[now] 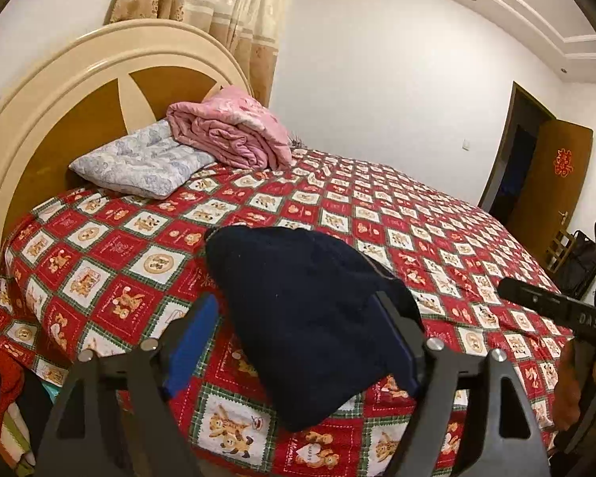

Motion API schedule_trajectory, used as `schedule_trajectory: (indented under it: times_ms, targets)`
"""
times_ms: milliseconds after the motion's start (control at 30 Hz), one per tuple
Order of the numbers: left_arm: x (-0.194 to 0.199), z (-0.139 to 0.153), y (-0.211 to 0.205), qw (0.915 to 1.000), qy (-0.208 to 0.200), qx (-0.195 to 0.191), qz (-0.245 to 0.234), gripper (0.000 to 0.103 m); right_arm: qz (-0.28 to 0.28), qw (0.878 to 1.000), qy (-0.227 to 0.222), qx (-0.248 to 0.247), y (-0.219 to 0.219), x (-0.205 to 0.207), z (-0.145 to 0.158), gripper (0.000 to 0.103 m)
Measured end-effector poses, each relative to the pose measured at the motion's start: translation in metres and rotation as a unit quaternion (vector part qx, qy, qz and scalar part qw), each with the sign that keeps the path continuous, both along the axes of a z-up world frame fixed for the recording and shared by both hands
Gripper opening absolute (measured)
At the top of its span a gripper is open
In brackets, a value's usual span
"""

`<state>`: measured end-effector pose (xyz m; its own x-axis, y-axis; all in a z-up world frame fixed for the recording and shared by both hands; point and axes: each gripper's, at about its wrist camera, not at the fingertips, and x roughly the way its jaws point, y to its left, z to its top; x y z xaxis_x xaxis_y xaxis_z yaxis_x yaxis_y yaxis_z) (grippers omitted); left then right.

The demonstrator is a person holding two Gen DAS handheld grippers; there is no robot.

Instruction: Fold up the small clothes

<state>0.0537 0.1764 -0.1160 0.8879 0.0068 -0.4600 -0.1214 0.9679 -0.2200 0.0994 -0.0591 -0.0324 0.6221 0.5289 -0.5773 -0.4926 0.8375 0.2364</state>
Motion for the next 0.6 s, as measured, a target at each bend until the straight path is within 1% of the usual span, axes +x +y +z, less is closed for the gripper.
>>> schedule_trajectory:
  times_ms: [200,467,533,600]
  targets:
    - [-0.003,0.003,-0.002,1.0000,-0.004,-0.002,-0.002,0.081,0.005,1.000,-0.018,0.000,0.002,-0.014,0.010,0.063]
    - [-0.005,0.004,-0.004,1.0000,-0.006,0.002,-0.003,0.081,0.001,0.999,-0.031,-0.009,0.003,-0.023,0.010,0.063]
    - [-0.006,0.005,-0.009,1.0000,-0.007,0.004,-0.004,0.091,0.000,1.000,-0.030,-0.008,0.003,-0.024,0.010,0.063]
    - [-0.008,0.007,-0.011,0.9999,-0.013,0.008,-0.003,0.093,0.000,1.000,-0.030,-0.008,0.003,-0.026,0.010,0.063]
